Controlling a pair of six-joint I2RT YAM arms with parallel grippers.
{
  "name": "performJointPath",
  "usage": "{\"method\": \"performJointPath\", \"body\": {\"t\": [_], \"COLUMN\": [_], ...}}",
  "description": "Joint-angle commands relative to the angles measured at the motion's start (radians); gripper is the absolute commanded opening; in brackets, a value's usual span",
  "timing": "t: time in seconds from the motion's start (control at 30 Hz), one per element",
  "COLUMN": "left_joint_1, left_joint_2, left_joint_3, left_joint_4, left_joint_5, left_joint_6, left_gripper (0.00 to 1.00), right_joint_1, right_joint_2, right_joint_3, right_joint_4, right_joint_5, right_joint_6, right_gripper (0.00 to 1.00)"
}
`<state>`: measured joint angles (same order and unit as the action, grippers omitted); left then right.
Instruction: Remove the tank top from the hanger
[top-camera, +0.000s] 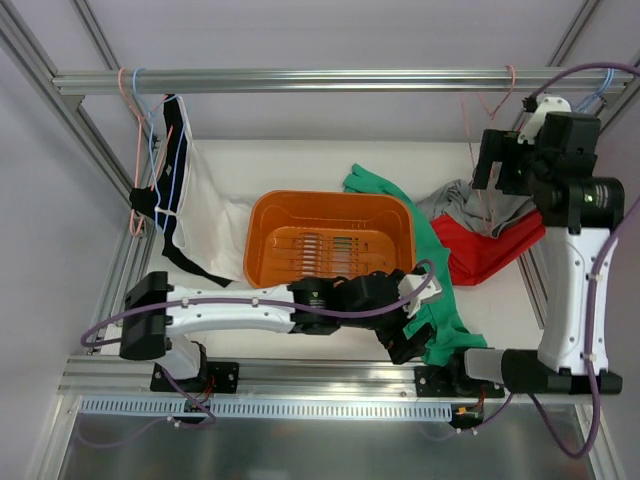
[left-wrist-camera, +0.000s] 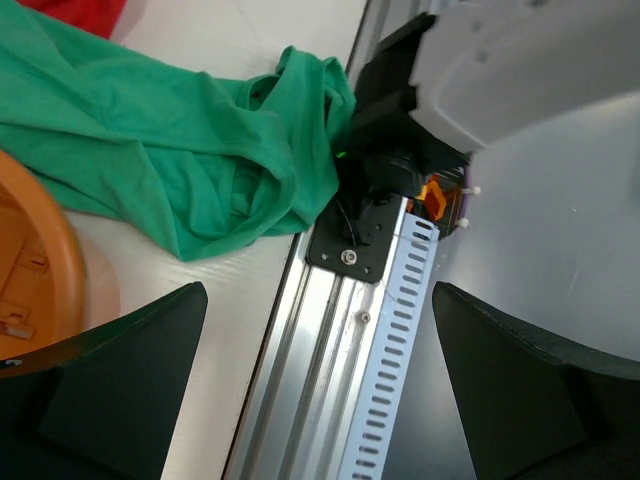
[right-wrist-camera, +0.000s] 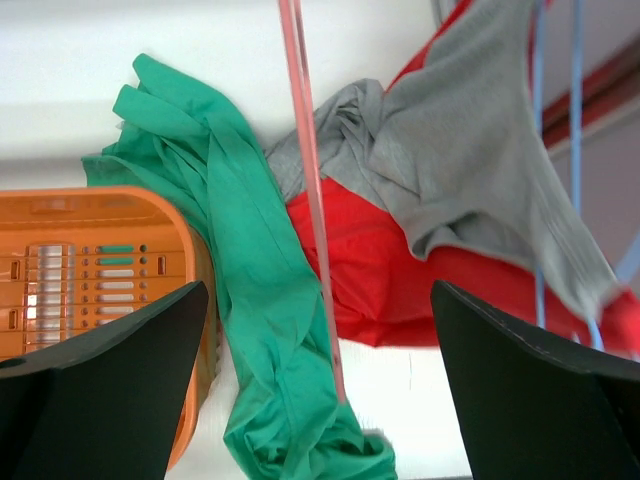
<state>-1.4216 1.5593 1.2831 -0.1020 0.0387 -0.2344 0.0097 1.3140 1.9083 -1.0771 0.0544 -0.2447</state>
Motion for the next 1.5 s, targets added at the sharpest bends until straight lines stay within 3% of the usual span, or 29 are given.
{"method": "performJointPath", "body": {"t": [0.0,0.27,0.5,0.67,0.8,0.97,1.2,1.47], "left_joint_1": [-0.014,-0.02,-0.036,-0.037,-0.039,-0.042,-0.042,-0.04], "left_joint_2": [0.082,0.246,0.366,0.433,0.476,0.538,0.608,0.666], "left_joint_3": [0.071,0.14,0.194,0.226,0.249,0.263,0.297,0.335], "left_joint_4": [0.053,0.067,0.065,0.065,0.065,0.065,0.065,0.065], "left_joint_5": [-0.081,-0.24,-0.303,-0.335,-0.353,-0.416,-0.451,-0.395], "left_joint_6": [-0.13,-0.259,-0.359,-0.431,-0.46,-0.506,-0.51,-0.514], "left_gripper": [0.99,0.97,0.93,0.91,0.98,0.99,0.99,0.79], "right_joint_1": [-0.007,-0.005,-0.005,-0.005,-0.007,-0.005,-0.005,-0.005], "right_joint_2": [-0.148,-0.428,-0.544,-0.579,-0.595,-0.622,-0.639,-0.65], "right_joint_3": [-0.035,-0.144,-0.112,-0.115,-0.118,-0.138,-0.127,-0.117], "right_joint_4": [-0.004,-0.018,-0.05,-0.053,-0.046,-0.015,0.005,0.014], "right_joint_5": [0.076,0.105,0.068,-0.023,-0.044,-0.117,-0.162,-0.185], "right_joint_6": [0.059,0.07,0.067,0.081,0.073,0.07,0.079,0.082], "right_gripper": [0.99,0.99,1.0,1.0,1.0,1.0,1.0,0.99]}}
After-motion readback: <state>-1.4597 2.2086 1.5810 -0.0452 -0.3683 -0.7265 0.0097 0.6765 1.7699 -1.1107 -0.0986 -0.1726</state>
